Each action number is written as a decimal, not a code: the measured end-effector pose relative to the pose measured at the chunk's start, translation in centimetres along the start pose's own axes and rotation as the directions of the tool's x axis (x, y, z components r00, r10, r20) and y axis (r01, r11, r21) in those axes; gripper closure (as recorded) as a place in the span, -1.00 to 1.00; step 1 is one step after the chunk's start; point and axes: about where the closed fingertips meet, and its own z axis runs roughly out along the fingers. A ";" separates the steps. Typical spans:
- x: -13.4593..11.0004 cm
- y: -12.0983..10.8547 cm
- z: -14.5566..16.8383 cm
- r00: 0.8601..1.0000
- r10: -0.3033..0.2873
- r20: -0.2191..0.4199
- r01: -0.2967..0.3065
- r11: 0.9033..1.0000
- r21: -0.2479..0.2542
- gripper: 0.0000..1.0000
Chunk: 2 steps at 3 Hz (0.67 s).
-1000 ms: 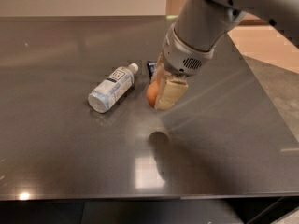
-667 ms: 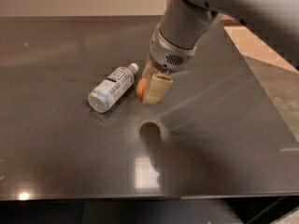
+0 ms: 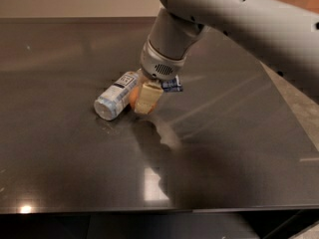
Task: Move orange near blue plastic bottle
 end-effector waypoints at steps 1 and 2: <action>-0.5 0.2 1.6 1.000 0.007 0.006 -0.007 1.000 -0.019 1.00; -0.3 0.6 2.8 1.000 0.014 -0.012 -0.014 0.999 -0.038 0.63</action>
Offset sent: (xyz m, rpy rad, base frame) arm -0.0055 0.0144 -0.0396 -0.0327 0.0655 -0.0060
